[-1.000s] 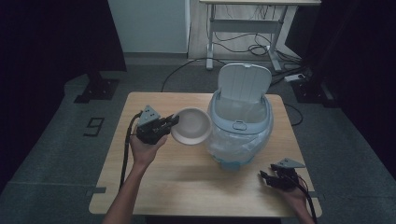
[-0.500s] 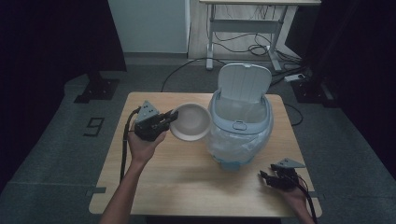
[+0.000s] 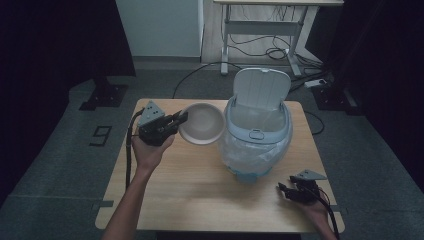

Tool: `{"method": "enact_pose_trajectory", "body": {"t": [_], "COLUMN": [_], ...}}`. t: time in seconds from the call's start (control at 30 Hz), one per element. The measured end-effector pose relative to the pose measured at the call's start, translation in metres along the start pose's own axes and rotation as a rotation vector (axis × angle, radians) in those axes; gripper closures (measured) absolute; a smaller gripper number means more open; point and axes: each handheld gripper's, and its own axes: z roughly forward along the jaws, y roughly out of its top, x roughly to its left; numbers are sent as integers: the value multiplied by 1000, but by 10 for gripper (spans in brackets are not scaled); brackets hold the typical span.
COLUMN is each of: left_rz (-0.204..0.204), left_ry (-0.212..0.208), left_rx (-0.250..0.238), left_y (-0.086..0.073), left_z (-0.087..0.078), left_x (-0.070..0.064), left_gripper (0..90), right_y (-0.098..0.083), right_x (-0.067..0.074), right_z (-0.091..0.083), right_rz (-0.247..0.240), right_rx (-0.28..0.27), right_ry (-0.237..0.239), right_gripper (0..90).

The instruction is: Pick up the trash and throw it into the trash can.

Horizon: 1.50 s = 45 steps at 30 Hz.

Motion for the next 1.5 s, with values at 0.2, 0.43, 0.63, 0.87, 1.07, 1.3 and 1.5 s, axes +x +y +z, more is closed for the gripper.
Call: {"method": "enact_pose_trajectory", "body": {"t": [0.2, 0.43, 0.63, 0.87, 1.07, 1.3, 1.5], "left_rz": [-4, -7, -3, -5, 3, 5, 15], "left_ry": [-10, -24, -27, -34, -36, -42, -45], "left_rx": [-9, -24, -22, -23, -20, -24, -26], "left_y": [9, 22, 28, 36, 43, 51, 60], "left_z": [2, 6, 10, 14, 18, 20, 22], "left_x": [0, -3, -4, -5, -8, -10, -13], "left_gripper": [832, 832, 832, 832, 832, 832, 832], "right_y": [0, 0, 0, 0, 0, 0, 0], "right_x": [0, 0, 0, 0, 0, 0, 0], "right_z": [0, 0, 0, 0, 0, 0, 0], "right_rz": [0, 0, 0, 0, -1, 0, 0], "right_rx": [1, 0, 0, 0, 1, 2, 2], "right_ry": [-1, 0, 0, 0, 0, 0, 0], "right_gripper": [394, 395, 394, 394, 393, 393, 392]}}
